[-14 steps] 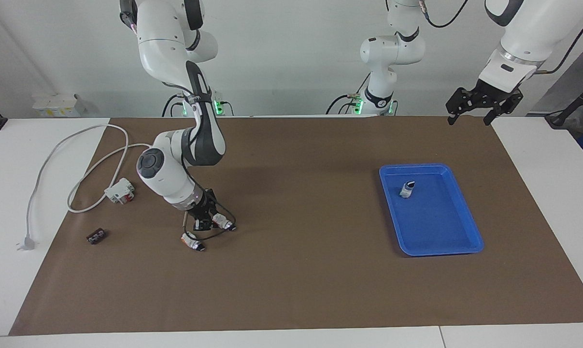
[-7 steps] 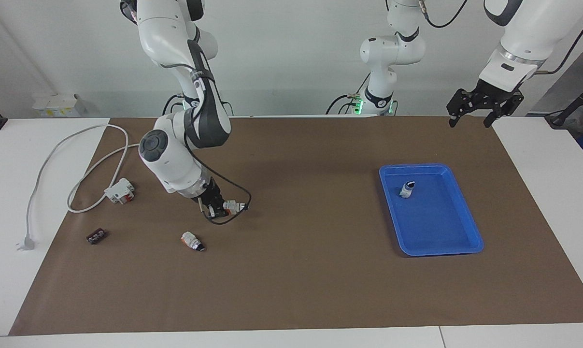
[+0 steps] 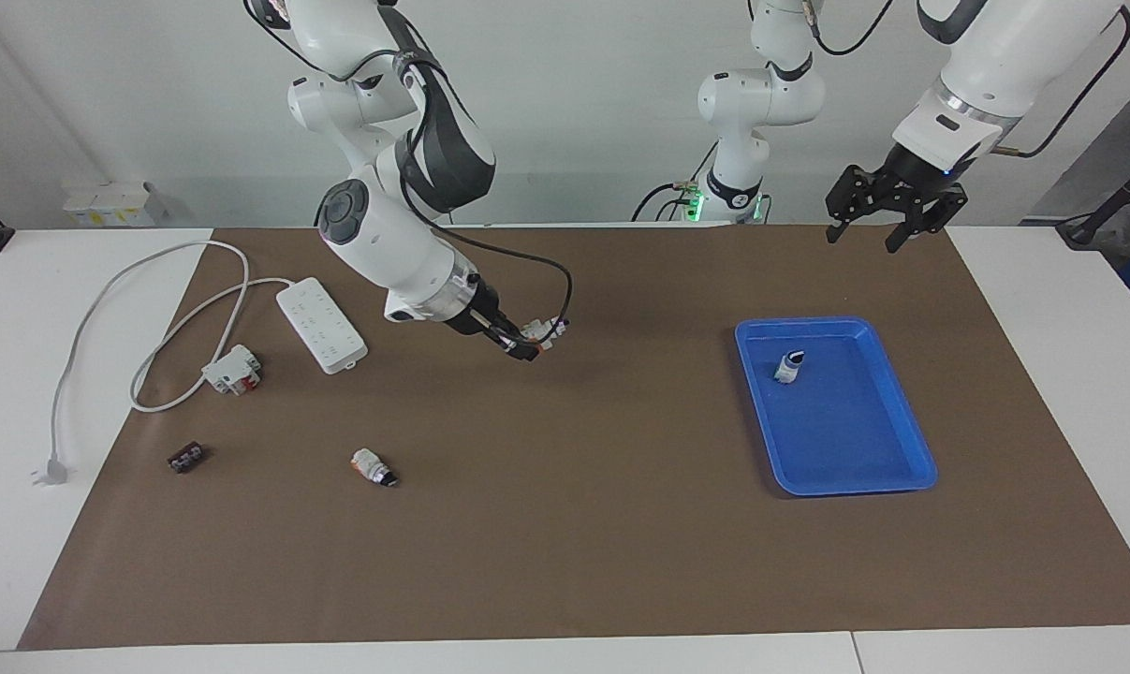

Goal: Turn and place switch with both arms

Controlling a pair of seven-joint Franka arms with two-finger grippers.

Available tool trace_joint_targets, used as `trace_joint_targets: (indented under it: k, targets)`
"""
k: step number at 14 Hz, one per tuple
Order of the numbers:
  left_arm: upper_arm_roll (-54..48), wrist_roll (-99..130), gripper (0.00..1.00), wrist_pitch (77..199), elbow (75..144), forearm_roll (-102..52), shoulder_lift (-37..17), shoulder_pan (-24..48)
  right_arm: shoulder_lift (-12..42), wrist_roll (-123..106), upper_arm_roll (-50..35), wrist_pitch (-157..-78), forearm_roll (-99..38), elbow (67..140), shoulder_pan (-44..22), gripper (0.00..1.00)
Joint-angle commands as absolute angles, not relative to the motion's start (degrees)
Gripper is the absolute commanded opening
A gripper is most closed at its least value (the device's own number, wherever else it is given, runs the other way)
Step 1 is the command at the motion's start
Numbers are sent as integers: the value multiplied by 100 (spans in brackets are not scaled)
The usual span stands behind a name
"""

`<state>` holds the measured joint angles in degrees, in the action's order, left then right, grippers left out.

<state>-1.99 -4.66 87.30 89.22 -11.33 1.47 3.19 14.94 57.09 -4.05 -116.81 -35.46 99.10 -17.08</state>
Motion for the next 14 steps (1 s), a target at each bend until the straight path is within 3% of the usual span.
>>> trace_joint_targets:
  k: [1, 6, 12, 14]
  targets:
    - [-176, -545, 78, 8754, 9245, -1808, 343, 352, 1433, 5606, -737, -11601, -4276, 9826, -1652, 0]
    - [-185, -1237, 53, 9176, 10229, -2793, 834, 728, 1468, 7793, -844, -12110, -4913, 9501, -2433, 0]
    - [-185, -2222, 44, 9272, 10555, -3559, 993, 773, 1424, 7884, -835, -12068, -4834, 9589, -2733, 0]
    - [-185, -2582, 40, 9674, 10975, -3751, 1194, 773, 1415, 7884, -835, -12085, -4825, 9633, -2733, 0]
